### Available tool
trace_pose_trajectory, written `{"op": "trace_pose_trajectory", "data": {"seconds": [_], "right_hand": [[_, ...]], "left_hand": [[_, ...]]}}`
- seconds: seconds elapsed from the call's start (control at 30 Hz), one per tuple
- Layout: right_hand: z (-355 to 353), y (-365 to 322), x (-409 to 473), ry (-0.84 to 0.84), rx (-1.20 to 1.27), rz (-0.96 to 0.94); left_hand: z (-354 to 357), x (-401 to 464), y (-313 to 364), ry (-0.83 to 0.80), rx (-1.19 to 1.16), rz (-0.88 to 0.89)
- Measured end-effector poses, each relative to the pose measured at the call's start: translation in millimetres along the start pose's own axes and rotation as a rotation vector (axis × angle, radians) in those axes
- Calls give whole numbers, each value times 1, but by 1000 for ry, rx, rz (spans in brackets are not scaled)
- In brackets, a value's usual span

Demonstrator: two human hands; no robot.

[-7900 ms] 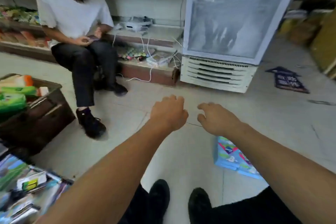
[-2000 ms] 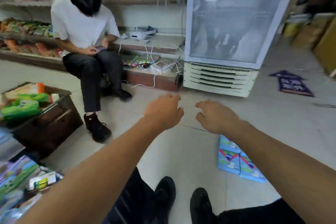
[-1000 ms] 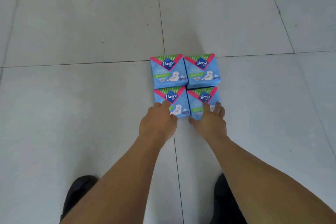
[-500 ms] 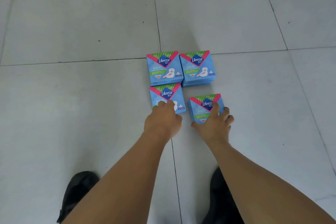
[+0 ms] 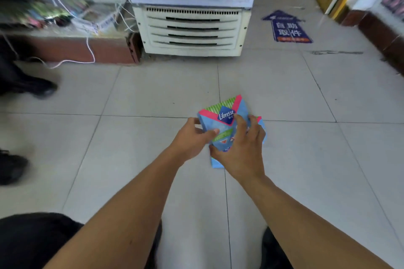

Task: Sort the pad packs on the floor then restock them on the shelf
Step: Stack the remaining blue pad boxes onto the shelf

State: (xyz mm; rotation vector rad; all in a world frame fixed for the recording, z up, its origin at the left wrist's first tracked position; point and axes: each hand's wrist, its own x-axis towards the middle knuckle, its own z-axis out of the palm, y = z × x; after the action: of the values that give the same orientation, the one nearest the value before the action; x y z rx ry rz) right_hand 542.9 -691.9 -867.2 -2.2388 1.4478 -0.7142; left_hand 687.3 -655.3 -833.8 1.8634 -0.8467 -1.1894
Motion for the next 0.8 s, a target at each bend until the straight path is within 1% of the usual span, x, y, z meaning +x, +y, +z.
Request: {"op": "trace_pose_trajectory", "data": {"seconds": [0.07,0.13,0.3,0.4,0.5,0.6,0.7,0.8], "right_hand": [[-20,-36,-8,2,22,-70],[-41,-68,-18,-36,72,-116],[-87,-141,-33,-58,209,-299],[-100,-190,-37,-176,266,-416],[-103,-242,-44,-276,408,-500],[-102,-298,-57,-343,526,-603],[-95,-356,-77,-413,585,-720],[-89,-407,-108,-482,656,-817]], "left_hand": [[-26,-35,15,46,-83,83],[-56,-71,27,87,-120,142],[-133,-169,40,199,-59,242],[-170,-225,42,301,-39,265],[-199,-276,38,419,-56,291],[-225,-328,33,580,-101,309],[-251,-382,21,816,-121,296],[-271,-436,6,1030,-90,289]]}}
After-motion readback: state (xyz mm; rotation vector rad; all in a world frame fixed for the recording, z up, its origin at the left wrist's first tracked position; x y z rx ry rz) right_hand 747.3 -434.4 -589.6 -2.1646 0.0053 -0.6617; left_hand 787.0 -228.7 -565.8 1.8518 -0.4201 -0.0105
